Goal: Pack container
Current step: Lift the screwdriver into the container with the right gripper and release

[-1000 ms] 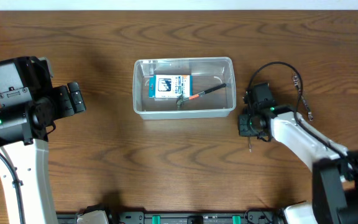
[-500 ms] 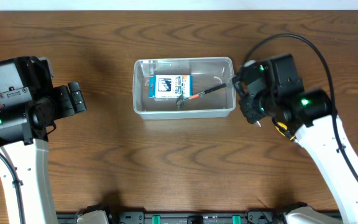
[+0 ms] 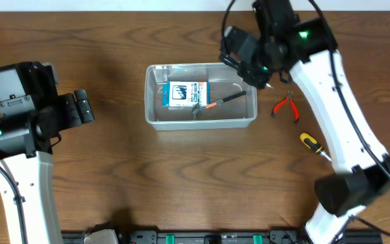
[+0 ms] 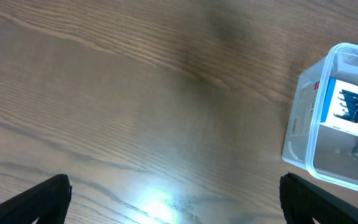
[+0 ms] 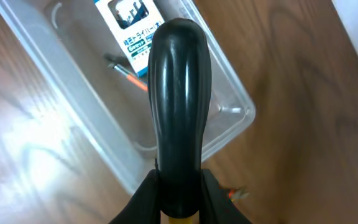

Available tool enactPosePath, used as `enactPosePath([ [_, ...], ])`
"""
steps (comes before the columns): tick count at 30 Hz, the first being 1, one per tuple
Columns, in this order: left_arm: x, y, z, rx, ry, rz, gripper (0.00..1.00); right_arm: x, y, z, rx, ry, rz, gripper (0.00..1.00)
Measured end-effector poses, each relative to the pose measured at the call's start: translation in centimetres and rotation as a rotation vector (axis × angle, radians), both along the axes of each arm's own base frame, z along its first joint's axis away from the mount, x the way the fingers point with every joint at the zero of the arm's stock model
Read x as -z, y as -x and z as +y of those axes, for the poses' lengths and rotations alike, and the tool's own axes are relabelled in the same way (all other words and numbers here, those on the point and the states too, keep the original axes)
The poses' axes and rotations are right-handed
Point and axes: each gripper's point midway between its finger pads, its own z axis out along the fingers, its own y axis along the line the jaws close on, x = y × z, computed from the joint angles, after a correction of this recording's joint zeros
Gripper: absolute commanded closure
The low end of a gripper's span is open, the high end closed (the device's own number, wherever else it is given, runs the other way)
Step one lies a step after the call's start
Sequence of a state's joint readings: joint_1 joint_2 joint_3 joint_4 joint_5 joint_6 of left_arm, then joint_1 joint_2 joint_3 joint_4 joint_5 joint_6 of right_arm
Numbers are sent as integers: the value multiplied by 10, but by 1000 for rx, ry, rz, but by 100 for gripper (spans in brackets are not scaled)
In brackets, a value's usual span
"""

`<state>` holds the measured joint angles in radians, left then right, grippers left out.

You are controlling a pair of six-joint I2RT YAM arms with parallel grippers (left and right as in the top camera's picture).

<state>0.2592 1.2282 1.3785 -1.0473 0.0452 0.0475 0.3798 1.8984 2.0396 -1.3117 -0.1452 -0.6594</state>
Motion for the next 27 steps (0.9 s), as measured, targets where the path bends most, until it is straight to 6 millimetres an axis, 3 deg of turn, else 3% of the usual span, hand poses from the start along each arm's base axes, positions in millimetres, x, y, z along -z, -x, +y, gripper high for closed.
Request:
enactPosePath([
  [10,0,0,0,0,0,-1,2,96,1,49,-288,98,150,99],
  [16,-1,-1,0,0,-1,-4,2,133,7,73,-371,118,197,99],
  [24,-1,-1,0,0,-1,-4,2,170,12,77,-392,131,280,96],
  [27,-1,-1,0,0,-1,-4,2,173,13,78,-392,131,287,76],
])
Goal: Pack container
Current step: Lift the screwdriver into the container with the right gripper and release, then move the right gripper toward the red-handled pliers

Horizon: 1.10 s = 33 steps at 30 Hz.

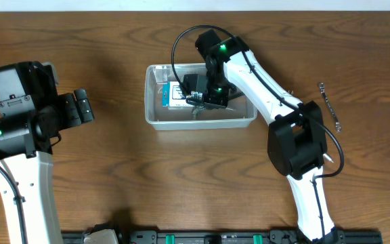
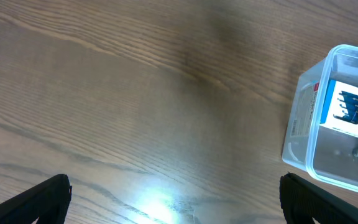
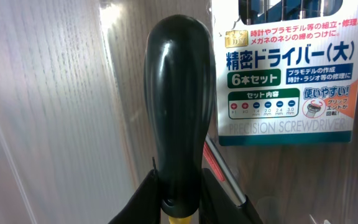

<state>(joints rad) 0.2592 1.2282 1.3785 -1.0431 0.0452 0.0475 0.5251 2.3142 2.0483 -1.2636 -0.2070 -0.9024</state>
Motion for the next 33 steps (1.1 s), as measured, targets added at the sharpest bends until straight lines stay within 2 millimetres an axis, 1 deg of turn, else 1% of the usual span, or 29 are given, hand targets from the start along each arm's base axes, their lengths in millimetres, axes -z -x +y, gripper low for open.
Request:
enactPosePath([
  [2,0,0,0,0,0,0,2,0,0,0,-1,-2,1,70],
  [3,0,0,0,0,0,0,2,0,0,0,-2,-3,1,64],
  [4,0,0,0,0,0,0,2,0,0,1,-2,-3,2,39],
  [5,0,0,0,0,0,0,2,0,1,0,2,-2,3,18],
  [6,0,0,0,0,0,0,2,0,0,1,-3,-3,1,10],
  [9,0,0,0,0,0,0,2,0,-1,1,-2,-4,-3,9],
  [16,0,0,0,0,0,0,2,-2,-14,0,46,4,-52,7],
  [18,0,0,0,1,-1,-2,2,-7,-19,1,69,-2,-72,6],
  [19,-1,-1,0,5,-4,-6,2,-14,-24,1,88,-11,-94,1],
  [20,-2,-3,1,8,-9,-11,2,-21,-28,2,112,-23,-116,1],
  [21,-4,-5,1,21,-20,-20,2,-32,-35,3,141,-38,-148,1],
  [23,-7,-9,2,49,-45,-35,2,-66,-52,0,242,-77,-233,1],
  [24,-7,-9,2,58,-52,-35,2,-89,-61,-6,316,-99,-279,1],
  [25,-7,-9,2,71,-60,-32,2,-105,-67,-12,368,-114,-310,1],
  [26,-6,-9,2,85,-68,-26,2,-129,-72,-25,457,-132,-349,1],
  [28,-3,-9,-1,125,-67,-13,2,-179,-76,-61,645,-167,-409,1],
  [29,-1,-11,-5,154,-58,-9,2,-198,-74,-81,725,-177,-427,1],
  [30,0,-12,-9,178,-46,-8,2,-218,-68,-108,826,-185,-441,1],
  [32,3,-15,-15,220,-24,-8,2,-247,-51,-161,1008,-179,-450,1],
  [33,3,-15,-17,230,-19,-8,2,-255,-40,-184,1085,-166,-441,1],
])
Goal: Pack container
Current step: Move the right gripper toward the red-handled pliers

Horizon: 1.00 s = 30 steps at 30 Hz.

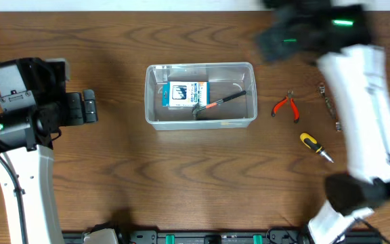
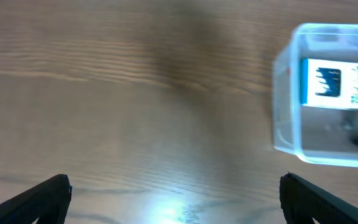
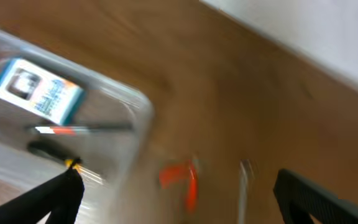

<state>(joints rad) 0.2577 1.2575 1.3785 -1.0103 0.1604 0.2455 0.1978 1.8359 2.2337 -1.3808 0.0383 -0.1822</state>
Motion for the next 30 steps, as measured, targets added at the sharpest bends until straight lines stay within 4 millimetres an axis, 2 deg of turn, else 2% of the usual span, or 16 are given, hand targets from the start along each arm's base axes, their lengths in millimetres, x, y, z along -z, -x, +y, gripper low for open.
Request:
enactPosePath([
  [3,0,-2,-8,40,11,-4,2,-10,32,-47,158,-25,58,1],
  [7,0,-3,-17,76,22,-8,2,-1,73,-70,258,-49,195,1],
  [10,-1,-4,-20,86,26,-9,2,3,85,-76,307,-81,235,1],
  [18,0,-4,-20,87,27,-8,2,18,133,-64,424,-221,295,1],
  [20,0,-3,-20,86,28,-7,2,19,128,-64,461,-257,239,1],
  [23,0,-3,-20,81,32,-7,2,26,106,-65,489,-290,164,1],
  [25,0,-3,-20,78,34,-7,2,43,90,-67,497,-285,156,1],
  [30,0,-3,-20,62,45,-6,2,107,58,-70,453,-212,250,1],
])
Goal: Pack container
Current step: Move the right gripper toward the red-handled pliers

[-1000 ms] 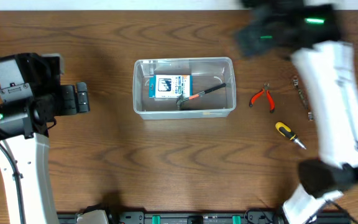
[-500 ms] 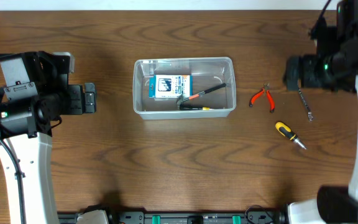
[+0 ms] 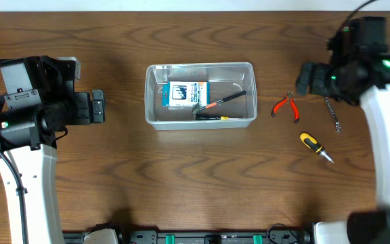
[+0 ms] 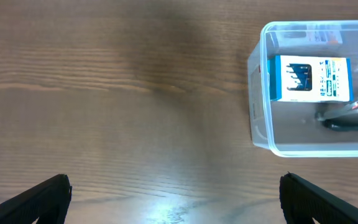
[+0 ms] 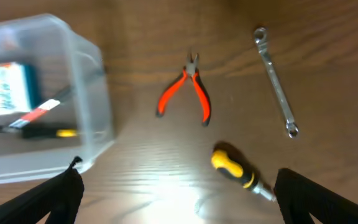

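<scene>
A clear plastic container (image 3: 153, 118) sits mid-table. Inside lie a blue screwdriver-set package (image 3: 185, 93), a red-shafted tool (image 3: 223, 100) and a black-handled screwdriver (image 3: 212, 116). To its right on the table are red pliers (image 5: 185, 93), a steel wrench (image 5: 275, 81) and a stubby yellow screwdriver (image 5: 236, 169). My right gripper (image 5: 178, 186) hangs open and empty over these loose tools. My left gripper (image 4: 174, 186) is open over bare wood, left of the container (image 4: 260, 124).
The table's dark wood runs to a pale wall strip at the back edge. My right arm (image 3: 384, 129) stands along the right side, my left arm (image 3: 26, 169) along the left.
My right arm has moved from the back right, above the container's far corner, to over the pliers, wrench and yellow screwdriver. My left gripper has shifted slightly toward the container. Both stay open.
My right gripper held a black-handled screwdriver above the container's right end, then low inside it beside the blue package. Later it was open and away at the back right, the screwdriver lying in the container. Now it is over the loose tools.
</scene>
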Available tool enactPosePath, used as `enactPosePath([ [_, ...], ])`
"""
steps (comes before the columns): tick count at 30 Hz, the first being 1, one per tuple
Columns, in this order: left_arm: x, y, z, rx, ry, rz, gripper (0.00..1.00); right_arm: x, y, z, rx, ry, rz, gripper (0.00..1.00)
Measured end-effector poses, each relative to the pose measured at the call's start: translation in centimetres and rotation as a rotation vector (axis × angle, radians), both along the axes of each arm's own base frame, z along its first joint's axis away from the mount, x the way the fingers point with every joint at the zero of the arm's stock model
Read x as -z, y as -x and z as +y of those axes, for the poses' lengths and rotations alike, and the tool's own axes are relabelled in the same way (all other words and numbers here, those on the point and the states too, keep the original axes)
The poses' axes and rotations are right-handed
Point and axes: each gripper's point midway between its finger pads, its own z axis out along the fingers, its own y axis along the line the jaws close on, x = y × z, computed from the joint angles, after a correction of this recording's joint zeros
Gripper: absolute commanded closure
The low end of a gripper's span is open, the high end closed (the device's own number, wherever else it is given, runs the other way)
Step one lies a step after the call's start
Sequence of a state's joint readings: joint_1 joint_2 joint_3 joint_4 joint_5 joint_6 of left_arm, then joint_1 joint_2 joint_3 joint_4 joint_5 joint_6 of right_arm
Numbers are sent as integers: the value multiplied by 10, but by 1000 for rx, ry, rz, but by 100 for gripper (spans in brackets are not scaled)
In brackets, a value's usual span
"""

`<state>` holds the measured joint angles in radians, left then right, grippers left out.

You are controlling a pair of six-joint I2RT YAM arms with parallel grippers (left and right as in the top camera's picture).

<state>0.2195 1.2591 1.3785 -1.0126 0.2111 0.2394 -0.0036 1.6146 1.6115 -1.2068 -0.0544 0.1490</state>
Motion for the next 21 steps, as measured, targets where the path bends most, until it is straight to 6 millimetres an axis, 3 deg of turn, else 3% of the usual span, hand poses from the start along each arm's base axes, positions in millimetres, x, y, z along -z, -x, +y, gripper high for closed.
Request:
enactPosePath([
  [4,0,0,0,-16,11,2,2,55,-11,-1,-118,38,131,1],
  [9,2,-1,0,-31,23,8,2,97,-17,-1,-260,66,227,1],
  [14,4,-2,0,-37,29,17,2,117,-19,-1,-383,91,260,1],
  [21,5,-2,0,-43,33,17,2,124,-28,-2,-470,114,235,1],
])
